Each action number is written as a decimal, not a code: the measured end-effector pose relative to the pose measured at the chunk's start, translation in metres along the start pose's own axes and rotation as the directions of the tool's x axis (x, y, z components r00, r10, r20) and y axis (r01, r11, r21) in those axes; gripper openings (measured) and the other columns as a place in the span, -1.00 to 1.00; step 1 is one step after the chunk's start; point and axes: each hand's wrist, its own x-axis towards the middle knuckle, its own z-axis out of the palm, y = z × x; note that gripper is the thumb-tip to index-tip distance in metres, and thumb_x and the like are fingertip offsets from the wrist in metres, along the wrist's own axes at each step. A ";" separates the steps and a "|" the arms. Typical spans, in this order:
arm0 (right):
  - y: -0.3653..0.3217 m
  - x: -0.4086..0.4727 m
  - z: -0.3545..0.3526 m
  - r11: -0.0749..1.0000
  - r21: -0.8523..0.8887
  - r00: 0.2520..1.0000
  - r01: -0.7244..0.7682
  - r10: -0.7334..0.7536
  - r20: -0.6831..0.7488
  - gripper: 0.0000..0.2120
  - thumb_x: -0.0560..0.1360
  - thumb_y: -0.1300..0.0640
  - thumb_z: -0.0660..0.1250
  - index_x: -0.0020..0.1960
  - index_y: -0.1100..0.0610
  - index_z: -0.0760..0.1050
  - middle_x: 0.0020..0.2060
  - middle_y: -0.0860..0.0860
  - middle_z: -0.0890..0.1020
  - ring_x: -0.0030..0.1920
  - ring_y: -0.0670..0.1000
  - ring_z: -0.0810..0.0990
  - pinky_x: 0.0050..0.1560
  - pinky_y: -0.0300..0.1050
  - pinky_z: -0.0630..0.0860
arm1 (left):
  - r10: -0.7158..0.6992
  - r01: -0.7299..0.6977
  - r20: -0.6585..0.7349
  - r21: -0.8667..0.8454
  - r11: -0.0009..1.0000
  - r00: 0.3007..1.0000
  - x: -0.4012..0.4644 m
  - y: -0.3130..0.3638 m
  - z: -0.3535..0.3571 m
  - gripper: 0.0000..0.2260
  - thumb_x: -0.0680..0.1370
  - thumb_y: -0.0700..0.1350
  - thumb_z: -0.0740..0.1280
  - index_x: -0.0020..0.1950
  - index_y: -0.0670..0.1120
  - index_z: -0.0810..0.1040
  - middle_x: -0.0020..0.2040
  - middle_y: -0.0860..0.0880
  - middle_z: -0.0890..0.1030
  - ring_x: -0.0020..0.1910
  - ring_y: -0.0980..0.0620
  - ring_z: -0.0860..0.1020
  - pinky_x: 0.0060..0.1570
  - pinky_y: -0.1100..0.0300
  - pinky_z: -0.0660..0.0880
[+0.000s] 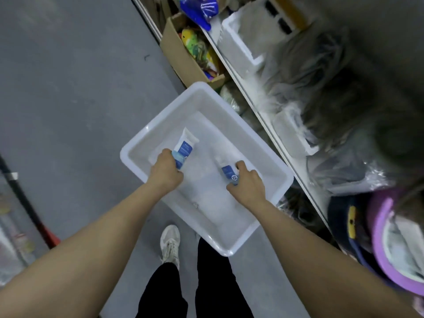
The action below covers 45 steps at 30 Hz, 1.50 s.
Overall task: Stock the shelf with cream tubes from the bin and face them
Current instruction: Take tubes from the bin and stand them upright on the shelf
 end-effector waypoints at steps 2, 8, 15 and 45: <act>-0.004 -0.024 -0.021 0.997 0.080 0.999 -0.004 0.008 -0.051 -0.59 0.39 0.17 0.29 0.21 0.06 0.29 -0.23 0.10 0.48 -0.13 0.16 0.43 -0.32 -0.09 0.32 | 0.030 -0.030 0.000 -0.060 0.998 1.000 -0.028 0.016 -0.010 -0.68 0.48 -0.25 0.28 0.18 -0.21 0.27 -0.05 -0.14 0.48 -0.15 -0.15 0.46 -0.18 0.13 0.33; -0.013 -0.113 -0.095 0.965 0.260 0.950 0.041 0.043 -0.308 -0.69 0.45 -0.02 0.34 0.08 0.08 0.33 -0.18 0.10 0.58 -0.12 0.19 0.50 -0.29 -0.05 0.34 | 0.226 -0.239 -0.093 -0.163 0.957 0.970 -0.121 0.071 -0.045 -0.72 0.61 0.03 0.21 0.14 -0.16 0.29 -0.11 -0.10 0.52 -0.19 -0.10 0.50 -0.28 0.11 0.34; 0.012 -0.233 -0.190 0.927 0.368 0.808 0.069 0.164 -0.565 -0.70 0.43 -0.06 0.30 0.09 0.02 0.35 -0.13 0.04 0.61 -0.14 0.13 0.55 -0.18 -0.05 0.46 | 0.529 -0.531 -0.059 -0.149 0.834 0.847 -0.207 0.162 -0.066 -0.71 0.60 0.00 0.23 0.20 -0.14 0.30 0.05 -0.12 0.54 -0.06 -0.10 0.50 -0.14 0.08 0.39; 0.297 -0.743 -0.501 0.913 0.381 0.066 0.149 0.375 -0.925 -0.35 0.45 -0.43 -0.02 0.13 0.11 0.37 -0.25 0.04 0.53 -0.29 0.03 0.53 -0.12 0.04 0.51 | 0.981 -0.944 0.012 -0.278 -0.181 -0.191 -0.685 0.537 0.052 -0.65 0.62 0.03 0.15 0.39 0.00 0.23 0.03 0.03 0.60 -0.02 0.08 0.59 0.06 0.05 0.49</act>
